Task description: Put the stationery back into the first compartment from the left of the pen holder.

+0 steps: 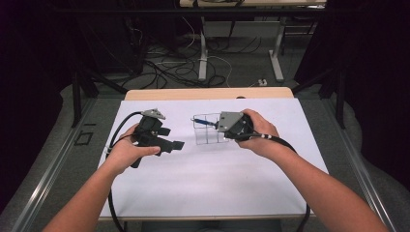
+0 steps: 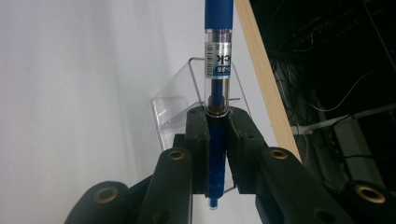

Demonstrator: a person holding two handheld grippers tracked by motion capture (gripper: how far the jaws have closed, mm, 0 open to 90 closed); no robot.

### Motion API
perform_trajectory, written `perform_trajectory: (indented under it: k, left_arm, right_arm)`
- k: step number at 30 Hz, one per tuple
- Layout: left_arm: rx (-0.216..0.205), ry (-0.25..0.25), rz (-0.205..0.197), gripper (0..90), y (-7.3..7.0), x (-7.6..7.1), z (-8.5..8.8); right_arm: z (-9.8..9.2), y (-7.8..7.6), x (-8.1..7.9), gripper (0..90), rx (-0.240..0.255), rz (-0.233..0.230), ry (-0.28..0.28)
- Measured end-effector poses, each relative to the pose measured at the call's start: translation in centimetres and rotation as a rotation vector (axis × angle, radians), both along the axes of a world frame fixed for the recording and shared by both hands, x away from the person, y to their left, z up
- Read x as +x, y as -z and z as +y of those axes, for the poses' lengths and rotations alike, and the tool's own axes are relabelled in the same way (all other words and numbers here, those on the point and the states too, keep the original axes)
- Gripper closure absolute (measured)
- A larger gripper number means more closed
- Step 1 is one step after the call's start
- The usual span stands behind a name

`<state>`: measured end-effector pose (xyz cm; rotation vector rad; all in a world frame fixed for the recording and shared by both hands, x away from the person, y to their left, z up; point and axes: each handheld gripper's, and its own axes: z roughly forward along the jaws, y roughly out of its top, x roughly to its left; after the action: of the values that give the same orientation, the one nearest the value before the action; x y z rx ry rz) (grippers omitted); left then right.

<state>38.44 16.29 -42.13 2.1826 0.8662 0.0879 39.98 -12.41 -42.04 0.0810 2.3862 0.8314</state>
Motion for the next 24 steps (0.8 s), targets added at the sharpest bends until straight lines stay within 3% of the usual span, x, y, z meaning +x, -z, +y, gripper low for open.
perform_trajectory:
  k: [5,9,15,20,24]
  left_arm:
    - [-0.01,-0.016,0.002,9.7,0.2,0.0,0.1]
    - [-0.019,-0.048,-0.019,8.3,0.4,0.1,0.3]
    - [-0.033,-0.07,-0.042,2.0,0.8,0.2,0.5]
    - [-0.053,-0.097,-0.048,0.3,0.9,0.1,0.5]
    - [-0.043,-0.095,-0.062,0.3,1.1,0.1,0.6]
  right_arm:
    - [0.0,-0.3,1.1,79.9,0.125,0.078,0.048]
    - [0.1,-0.5,1.7,79.9,0.201,0.125,0.075]
    - [0.7,-0.5,2.5,79.9,0.295,0.169,0.108]
    - [1.5,-0.2,3.2,79.8,0.342,0.189,0.132]
    - [2.2,0.0,3.7,79.8,0.38,0.189,0.145]
